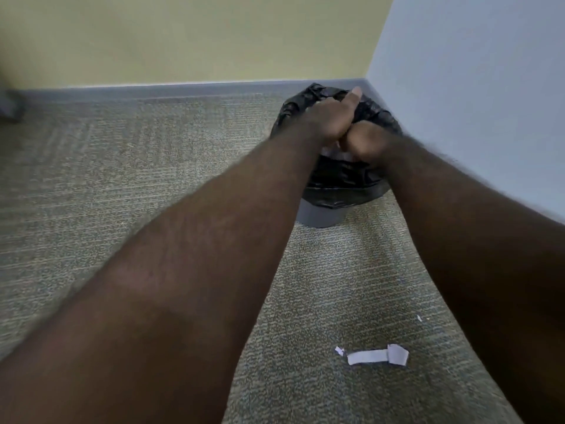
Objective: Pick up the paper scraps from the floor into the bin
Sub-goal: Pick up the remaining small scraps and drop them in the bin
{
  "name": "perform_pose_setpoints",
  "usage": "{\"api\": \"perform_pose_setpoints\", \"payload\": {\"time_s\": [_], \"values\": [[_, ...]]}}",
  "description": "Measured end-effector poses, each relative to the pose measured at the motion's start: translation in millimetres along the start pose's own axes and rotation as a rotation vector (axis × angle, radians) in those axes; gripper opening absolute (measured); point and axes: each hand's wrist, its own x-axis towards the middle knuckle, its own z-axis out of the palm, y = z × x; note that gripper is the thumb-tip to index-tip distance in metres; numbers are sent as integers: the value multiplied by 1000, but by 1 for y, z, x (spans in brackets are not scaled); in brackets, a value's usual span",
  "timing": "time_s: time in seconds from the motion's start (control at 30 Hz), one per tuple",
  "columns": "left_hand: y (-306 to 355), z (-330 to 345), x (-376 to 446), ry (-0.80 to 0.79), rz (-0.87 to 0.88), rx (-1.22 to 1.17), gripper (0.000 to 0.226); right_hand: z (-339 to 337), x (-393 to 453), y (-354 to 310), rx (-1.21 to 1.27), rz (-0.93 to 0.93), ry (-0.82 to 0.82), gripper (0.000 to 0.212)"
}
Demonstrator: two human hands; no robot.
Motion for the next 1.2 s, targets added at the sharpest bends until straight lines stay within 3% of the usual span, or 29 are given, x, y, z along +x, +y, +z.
{"api": "perform_pose_setpoints", "payload": {"time_s": [0.1,0.2,0.3,0.37,0.47,0.53,0.6,0.67,0.77,0.87,0.9,1.03,1.1,1.2], "values": [[-6,-4,-8,184,124,-21,69,-19,-16,-4,127,33,308,31],[-18,-16,-21,404,217,-157,49,-29,-54,9,486,18,598,51],[-50,-26,-44,655,260,-219,37,-9,-100,56,577,58,753,43],[-88,-27,-60,756,254,-219,34,26,-138,96,505,144,735,31],[-153,-22,-89,791,141,-114,36,102,-206,150,258,164,452,29],[-197,-21,-108,744,-1,-2,40,150,-246,170,225,229,209,38],[-241,-19,-122,620,-170,122,41,190,-277,184,98,241,88,51],[-279,-20,-132,521,-318,223,41,221,-297,195,-98,167,69,63],[-311,-24,-137,402,-526,234,41,237,-304,192,-193,86,89,60],[-333,-27,-138,322,-450,303,52,243,-303,185,-224,73,126,51],[-350,-27,-132,222,-430,315,61,244,-302,182,-217,78,139,50],[-364,-46,-116,95,-386,595,74,247,-297,183,-155,4,252,46],[-362,-44,-111,103,-318,599,74,246,-293,186,-125,-39,317,40],[-365,-44,-105,74,-360,606,70,241,-292,181,-139,-47,353,20]]}}
